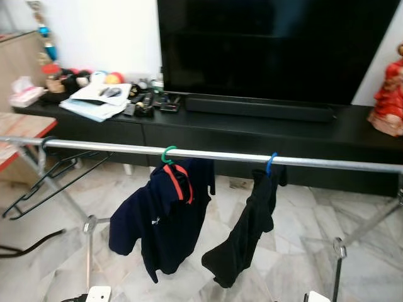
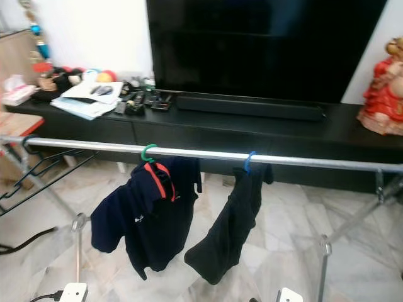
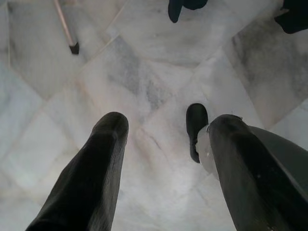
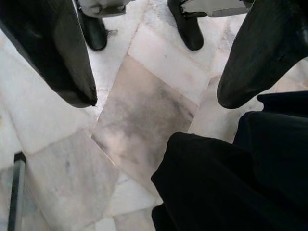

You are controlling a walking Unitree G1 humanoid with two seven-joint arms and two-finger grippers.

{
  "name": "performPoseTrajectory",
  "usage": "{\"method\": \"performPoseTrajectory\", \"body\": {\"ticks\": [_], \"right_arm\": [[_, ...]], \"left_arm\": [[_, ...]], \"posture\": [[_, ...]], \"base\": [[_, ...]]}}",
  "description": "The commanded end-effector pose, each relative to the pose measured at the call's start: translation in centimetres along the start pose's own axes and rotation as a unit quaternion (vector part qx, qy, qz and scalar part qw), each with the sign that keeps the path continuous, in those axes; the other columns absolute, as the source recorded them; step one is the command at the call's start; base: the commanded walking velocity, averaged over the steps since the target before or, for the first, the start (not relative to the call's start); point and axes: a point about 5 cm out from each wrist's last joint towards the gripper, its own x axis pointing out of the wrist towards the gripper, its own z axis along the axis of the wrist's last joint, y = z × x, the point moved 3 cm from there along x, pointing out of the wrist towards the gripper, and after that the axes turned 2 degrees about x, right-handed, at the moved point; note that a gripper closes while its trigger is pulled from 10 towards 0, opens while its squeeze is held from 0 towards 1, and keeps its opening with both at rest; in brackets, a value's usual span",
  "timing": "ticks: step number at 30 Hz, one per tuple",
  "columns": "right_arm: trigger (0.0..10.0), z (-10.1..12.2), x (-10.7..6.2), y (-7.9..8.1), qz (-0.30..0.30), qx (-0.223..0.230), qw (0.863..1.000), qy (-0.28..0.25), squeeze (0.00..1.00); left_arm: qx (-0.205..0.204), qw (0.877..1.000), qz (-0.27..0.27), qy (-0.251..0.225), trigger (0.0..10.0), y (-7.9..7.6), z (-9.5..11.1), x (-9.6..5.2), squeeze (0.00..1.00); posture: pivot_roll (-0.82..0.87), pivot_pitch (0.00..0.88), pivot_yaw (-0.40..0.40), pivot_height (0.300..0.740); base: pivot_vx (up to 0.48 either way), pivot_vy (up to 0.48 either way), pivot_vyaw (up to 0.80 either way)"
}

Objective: Hang hanger

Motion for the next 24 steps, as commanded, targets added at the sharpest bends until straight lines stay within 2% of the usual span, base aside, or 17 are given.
{"method": "performPoseTrajectory", "body": {"ticks": [1,24], "right_arm": [[10.0,0.17,0.01,-0.15,-0.004,0.004,1.000,-0.002,0.00],[10.0,0.16,0.01,-0.04,-0.002,0.004,1.000,-0.005,0.00]], "left_arm": [[-0.005,1.000,0.004,0.008,10.0,0.14,-0.34,-0.04,0.00],[-0.005,1.000,0.004,0.008,10.0,0.10,-0.33,-0.03,0.00]], "posture": [[0.03,0.000,0.031,0.740],[0.02,0.000,0.035,0.740]], "base": [[0.000,0.281,0.00],[0.000,0.281,0.00]]}}
